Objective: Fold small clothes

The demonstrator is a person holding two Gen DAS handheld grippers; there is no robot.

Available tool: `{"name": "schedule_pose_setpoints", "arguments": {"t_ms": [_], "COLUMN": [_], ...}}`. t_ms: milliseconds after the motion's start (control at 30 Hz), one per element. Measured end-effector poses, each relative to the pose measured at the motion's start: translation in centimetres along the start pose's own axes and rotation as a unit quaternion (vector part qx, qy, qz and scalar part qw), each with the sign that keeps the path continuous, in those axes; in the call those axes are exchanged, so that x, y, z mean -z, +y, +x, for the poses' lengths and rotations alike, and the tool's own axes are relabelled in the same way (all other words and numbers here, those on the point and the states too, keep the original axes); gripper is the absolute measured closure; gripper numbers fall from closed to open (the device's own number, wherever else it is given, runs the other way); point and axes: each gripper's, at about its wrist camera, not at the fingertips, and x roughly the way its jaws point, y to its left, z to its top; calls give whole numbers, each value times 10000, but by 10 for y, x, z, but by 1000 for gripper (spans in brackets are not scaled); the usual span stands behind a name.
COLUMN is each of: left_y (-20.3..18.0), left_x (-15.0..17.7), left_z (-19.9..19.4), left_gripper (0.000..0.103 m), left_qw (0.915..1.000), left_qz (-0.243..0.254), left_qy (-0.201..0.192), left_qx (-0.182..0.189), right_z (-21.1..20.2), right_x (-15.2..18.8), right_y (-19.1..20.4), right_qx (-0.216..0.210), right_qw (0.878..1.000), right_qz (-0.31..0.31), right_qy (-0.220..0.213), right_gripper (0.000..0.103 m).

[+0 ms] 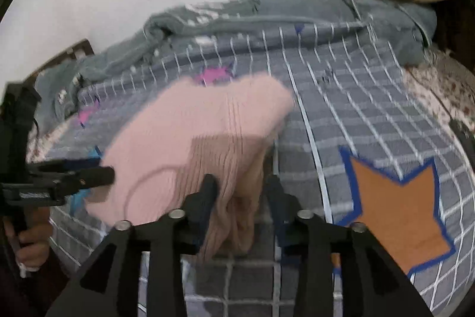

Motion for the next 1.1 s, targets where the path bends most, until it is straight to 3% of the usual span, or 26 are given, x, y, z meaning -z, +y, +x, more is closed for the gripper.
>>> {"name": "schedule_pose_setpoints", "arguments": {"t_ms": [100,233,367,467,600,667,733,833,867,900,967,1100], "left_y": [12,26,44,50,46,43,40,26,20,18,11,17], "left_x": [-16,-38,-52,-56,-59,-61,-63,-67,-67,-68,-69,-72], "left_z": [8,27,53,69,82,88,90,84,81,78,72,61], "left_gripper": [30,30,29,29,30,35,47,56,58,61,64,67], "left_qw": [9993,9981,9930,9888,9892,9884,9879,9941,9964,9972,9988,9989], "left_qz": [-231,-489,-884,-1043,-927,-925,-895,-550,-379,-311,-143,-164], "left_qy": [80,113,342,483,533,589,605,468,370,318,175,51], "left_qx": [276,353,702,954,1004,1047,1111,813,666,602,445,430], "right_z": [13,48,78,86,96,102,104,108,108,107,104,91], "right_x": [-21,-37,-37,-33,-35,-36,-37,-39,-40,-40,-42,-49], "right_y": [-2,-12,-25,-25,-27,-30,-33,-32,-33,-33,-33,-10], "right_qx": [-73,-251,-332,-284,-323,-372,-425,-481,-526,-704,-1006,-634], "right_qw": [9998,9970,9931,9952,9945,9937,9930,9924,9919,9906,9867,9949], "right_qz": [190,644,875,608,607,654,697,699,724,769,958,518], "right_qy": [1,334,708,709,786,827,859,893,897,884,843,598], "right_gripper": [52,49,33,33,32,31,31,31,33,50,63,75]}}
